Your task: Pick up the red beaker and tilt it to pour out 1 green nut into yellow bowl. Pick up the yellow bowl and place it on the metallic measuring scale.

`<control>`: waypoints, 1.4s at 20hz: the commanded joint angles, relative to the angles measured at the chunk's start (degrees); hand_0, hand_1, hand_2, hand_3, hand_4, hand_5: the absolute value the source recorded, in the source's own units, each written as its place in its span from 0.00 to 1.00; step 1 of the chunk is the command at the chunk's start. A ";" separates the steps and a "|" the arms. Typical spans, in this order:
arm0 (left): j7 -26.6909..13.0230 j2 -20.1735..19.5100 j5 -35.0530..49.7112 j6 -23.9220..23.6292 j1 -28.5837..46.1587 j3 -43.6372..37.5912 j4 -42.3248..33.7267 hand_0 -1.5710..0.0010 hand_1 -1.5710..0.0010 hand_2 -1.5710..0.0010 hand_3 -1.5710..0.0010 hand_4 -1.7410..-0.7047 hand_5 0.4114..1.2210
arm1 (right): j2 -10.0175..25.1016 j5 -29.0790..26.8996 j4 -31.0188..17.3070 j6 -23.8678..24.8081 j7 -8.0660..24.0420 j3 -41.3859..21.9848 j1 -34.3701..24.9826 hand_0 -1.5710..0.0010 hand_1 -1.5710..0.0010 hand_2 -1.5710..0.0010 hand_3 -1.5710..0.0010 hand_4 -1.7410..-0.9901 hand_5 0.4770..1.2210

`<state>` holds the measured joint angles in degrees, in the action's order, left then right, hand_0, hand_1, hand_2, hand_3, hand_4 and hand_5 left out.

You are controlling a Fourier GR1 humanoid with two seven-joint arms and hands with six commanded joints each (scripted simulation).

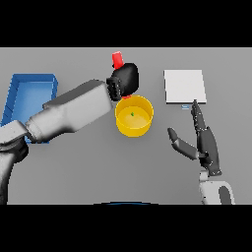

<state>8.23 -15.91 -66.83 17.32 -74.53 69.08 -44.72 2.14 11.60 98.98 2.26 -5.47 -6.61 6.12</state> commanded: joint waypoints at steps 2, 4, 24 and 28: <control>-0.09 0.55 -1.41 -0.32 -1.29 1.70 0.41 0.00 0.00 0.00 0.00 0.01 1.00 | 0.37 0.10 -0.42 0.04 -0.77 0.30 0.47 1.00 1.00 1.00 1.00 0.81 0.13; 1.39 0.65 -2.85 -0.47 -4.55 3.34 0.15 0.00 0.00 0.00 0.00 0.01 1.00 | 0.37 0.35 0.01 0.42 -1.12 0.35 0.48 1.00 1.00 1.00 1.00 0.81 0.13; -9.05 -19.90 42.74 -5.07 -13.06 -43.32 31.17 0.00 0.00 0.00 0.01 0.00 1.00 | 0.45 1.19 -1.52 -0.90 -1.61 -1.55 -1.60 1.00 1.00 1.00 1.00 0.82 0.17; -16.11 -20.79 51.13 -14.48 -2.09 -47.00 29.25 0.00 0.00 0.00 0.01 0.00 1.00 | 2.18 0.56 -2.22 -1.79 -2.08 -0.58 -2.13 1.00 1.00 1.00 1.00 0.80 0.20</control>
<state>-7.77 -36.72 -15.53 3.00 -76.49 22.14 -15.42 4.36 12.14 96.76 0.52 -7.51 -7.16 3.98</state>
